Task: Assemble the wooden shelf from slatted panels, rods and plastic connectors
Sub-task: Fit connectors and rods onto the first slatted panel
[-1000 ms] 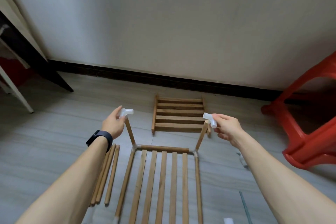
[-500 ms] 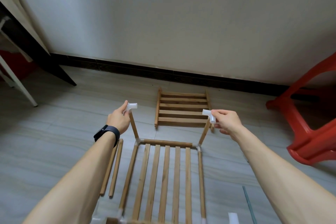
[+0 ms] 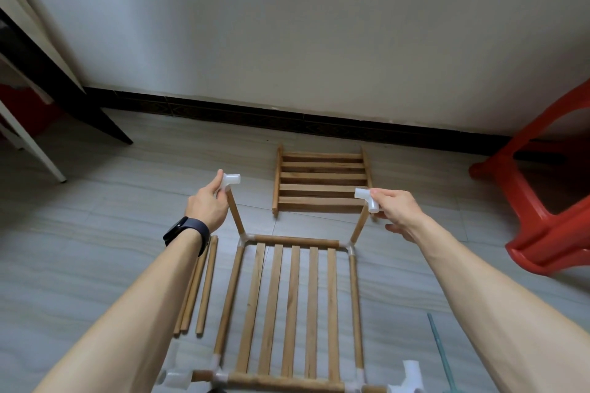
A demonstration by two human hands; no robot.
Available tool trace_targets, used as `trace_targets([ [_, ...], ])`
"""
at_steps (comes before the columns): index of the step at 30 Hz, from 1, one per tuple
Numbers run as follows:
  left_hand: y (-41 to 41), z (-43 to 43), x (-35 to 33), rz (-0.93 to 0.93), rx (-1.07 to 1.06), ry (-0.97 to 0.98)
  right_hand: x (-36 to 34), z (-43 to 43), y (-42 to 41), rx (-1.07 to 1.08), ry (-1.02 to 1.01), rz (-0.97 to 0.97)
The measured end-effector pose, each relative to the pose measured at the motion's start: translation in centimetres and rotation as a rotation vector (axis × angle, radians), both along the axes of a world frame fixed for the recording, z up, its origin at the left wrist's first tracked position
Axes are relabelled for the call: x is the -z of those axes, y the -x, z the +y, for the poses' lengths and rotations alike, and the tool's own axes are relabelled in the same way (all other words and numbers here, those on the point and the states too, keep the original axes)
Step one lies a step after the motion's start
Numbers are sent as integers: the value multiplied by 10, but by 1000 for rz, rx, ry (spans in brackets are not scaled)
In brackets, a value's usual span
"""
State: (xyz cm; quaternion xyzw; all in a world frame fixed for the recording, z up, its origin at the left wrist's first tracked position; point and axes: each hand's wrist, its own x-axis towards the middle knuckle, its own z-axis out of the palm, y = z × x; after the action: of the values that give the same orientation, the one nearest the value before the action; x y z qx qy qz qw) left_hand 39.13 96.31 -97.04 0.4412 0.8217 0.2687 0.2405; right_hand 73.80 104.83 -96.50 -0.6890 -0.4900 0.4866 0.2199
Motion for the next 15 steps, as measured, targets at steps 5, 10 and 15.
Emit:
trace_targets([
  [5,-3,2,0,4,16,-9,-1,-1,-5,-48,-21,-21],
  [10,-1,4,5,17,21,8,-6,0,-2,-113,-76,-101],
  [15,3,3,9,31,21,31,-17,-1,6,-136,-99,-151],
])
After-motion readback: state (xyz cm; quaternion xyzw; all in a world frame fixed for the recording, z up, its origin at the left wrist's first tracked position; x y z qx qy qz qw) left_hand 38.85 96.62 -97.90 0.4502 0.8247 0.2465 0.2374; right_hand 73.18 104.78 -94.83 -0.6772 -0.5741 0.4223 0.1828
